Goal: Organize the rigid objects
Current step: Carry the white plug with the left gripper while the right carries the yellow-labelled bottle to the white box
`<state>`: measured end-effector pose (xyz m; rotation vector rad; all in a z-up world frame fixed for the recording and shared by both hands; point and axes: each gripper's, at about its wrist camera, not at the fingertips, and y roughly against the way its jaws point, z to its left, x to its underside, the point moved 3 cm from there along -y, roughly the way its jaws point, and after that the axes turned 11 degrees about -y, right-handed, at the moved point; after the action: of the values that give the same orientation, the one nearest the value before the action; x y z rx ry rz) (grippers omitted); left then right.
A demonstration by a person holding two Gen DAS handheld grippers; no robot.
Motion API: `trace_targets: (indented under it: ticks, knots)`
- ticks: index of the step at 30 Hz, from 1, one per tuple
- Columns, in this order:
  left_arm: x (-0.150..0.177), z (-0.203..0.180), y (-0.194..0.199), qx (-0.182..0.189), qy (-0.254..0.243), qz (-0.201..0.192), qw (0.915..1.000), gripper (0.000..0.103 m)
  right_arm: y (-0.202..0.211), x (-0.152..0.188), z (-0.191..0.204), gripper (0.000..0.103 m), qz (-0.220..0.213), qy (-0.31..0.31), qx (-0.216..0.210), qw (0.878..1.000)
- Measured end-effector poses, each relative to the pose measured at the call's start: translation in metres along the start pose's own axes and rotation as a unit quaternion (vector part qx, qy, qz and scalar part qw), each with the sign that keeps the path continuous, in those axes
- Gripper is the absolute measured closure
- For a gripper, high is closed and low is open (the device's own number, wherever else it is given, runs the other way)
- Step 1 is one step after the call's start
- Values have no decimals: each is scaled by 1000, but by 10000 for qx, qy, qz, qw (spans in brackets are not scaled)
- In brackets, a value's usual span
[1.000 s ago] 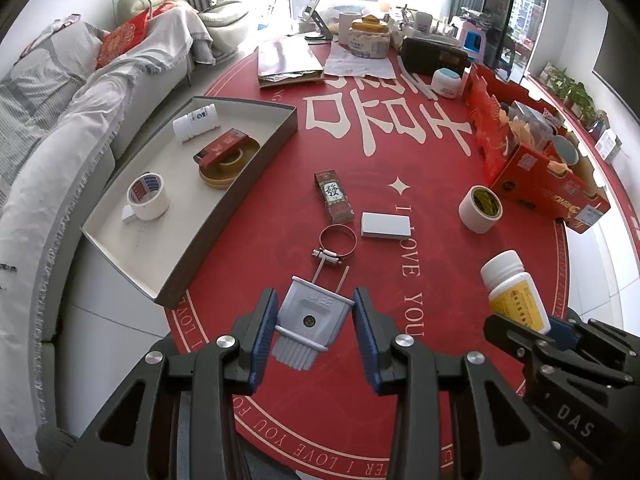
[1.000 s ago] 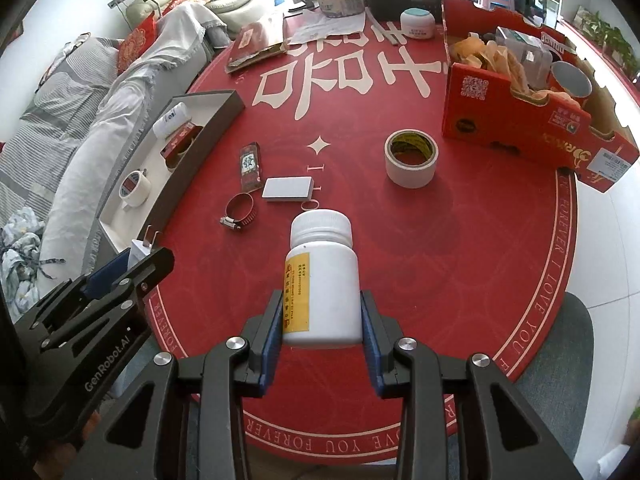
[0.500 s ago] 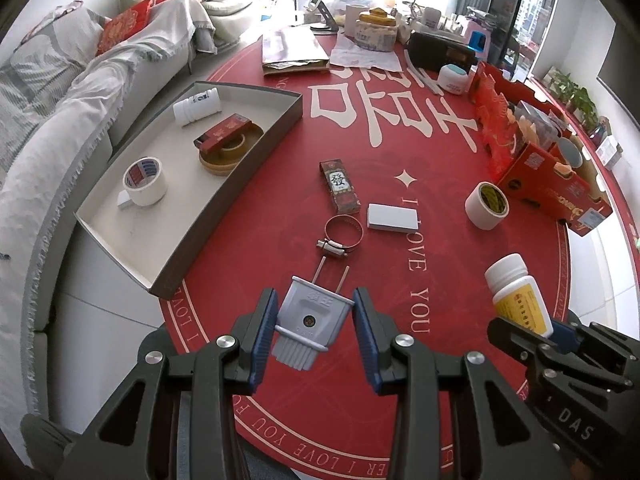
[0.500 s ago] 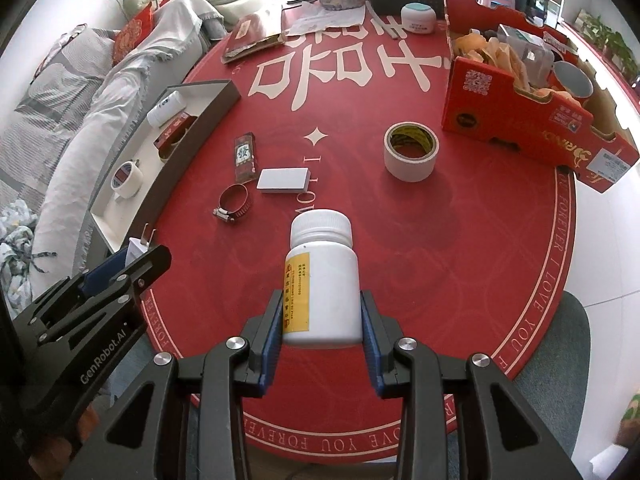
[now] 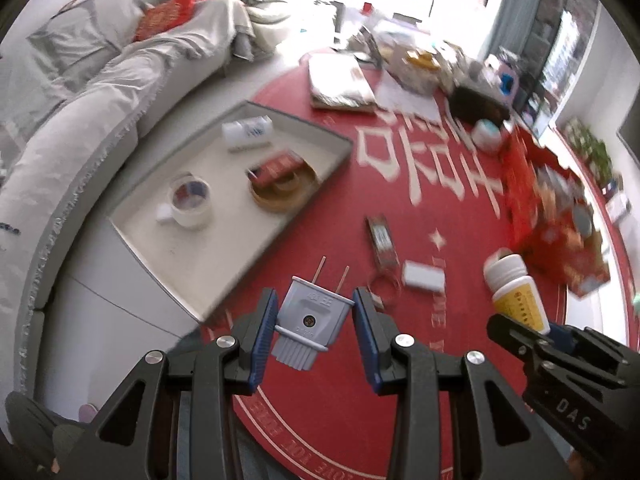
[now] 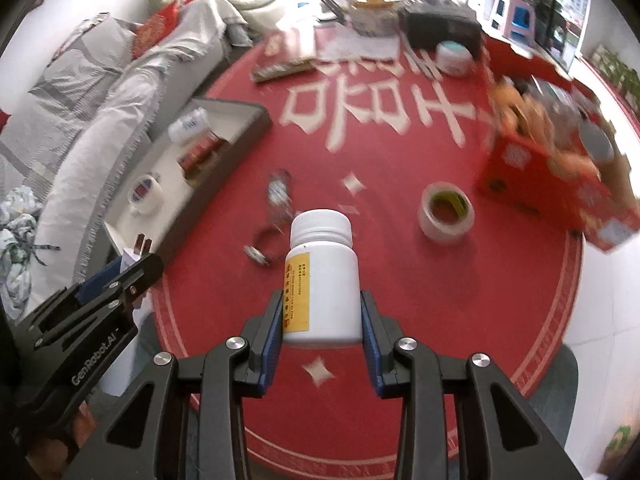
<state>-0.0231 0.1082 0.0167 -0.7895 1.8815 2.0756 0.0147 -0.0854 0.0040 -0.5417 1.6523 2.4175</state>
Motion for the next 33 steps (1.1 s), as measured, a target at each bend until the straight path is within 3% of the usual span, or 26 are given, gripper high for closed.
trace_targets:
  ticks: [7,12,25,33]
  knots:
    - [-27,51,17,-318,493,-251,9980,62,6,-38,58,66,-251,456,-340,9981]
    - [-25,83,10,-556,777,-140,9953,62,1,-51,85,66,-264,671,-484,9962]
    - [-17,100,-10,-632,952,104,9934,62,-17,-75,117,67,-293,957,-669,9927]
    - [-44,115,-23,-821,1112,17,9904,62,-27,-96,143,69,-336,1153,-739,9900]
